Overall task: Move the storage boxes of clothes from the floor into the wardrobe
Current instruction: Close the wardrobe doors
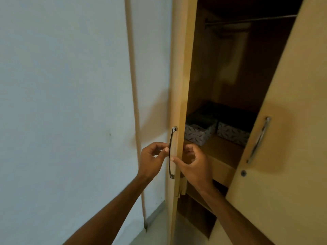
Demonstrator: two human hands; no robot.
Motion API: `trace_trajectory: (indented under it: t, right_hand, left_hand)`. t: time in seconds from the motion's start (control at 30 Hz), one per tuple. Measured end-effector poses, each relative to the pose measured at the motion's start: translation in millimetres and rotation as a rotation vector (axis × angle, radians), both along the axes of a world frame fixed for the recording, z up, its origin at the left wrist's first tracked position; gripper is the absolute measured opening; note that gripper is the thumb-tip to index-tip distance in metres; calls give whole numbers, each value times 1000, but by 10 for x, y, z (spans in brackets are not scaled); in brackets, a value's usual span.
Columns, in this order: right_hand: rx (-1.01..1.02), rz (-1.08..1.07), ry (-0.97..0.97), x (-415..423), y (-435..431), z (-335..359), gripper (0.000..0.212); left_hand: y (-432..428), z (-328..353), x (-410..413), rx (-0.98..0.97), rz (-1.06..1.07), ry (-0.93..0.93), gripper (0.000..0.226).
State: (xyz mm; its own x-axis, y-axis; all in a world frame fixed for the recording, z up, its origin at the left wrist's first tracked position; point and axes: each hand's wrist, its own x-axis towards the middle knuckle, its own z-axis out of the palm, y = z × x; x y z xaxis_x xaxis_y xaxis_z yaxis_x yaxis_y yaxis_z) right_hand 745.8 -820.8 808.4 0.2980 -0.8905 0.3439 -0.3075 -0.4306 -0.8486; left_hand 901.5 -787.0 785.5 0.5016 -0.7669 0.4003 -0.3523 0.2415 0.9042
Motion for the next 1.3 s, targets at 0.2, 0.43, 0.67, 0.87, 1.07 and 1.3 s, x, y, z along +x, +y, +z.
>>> trace_trajectory:
  t: [0.2,0.43,0.67,0.87,1.07,1.3]
  right_hand:
    - [-195,-259,174,-480,-354,-81,33]
    - [-466,-563,363,-1069,-999,-170,50]
    - [-616,-845,642,-1407,-1691,-118,81]
    - [-574,-949,697,-1486,-2084,-114,102]
    - [-489,-961,675,-1540,-2301,-116,110]
    - [-531,-933,699,-1605,-2354,-183,108]
  left_hand:
    - [-469,5,-464,-2,-132,31,10]
    - [-1215,-27,-1024,30,-284,1,5]
    - [-2026,-88,-1434,40,-298,-7,2]
    - [-2455,-90,-1609,10,-284,-44,2]
    - [-2659,-89,-1712,-20,-268,-52,1]
    - [-2657,-99,-1703,-29,-319,-76,3]
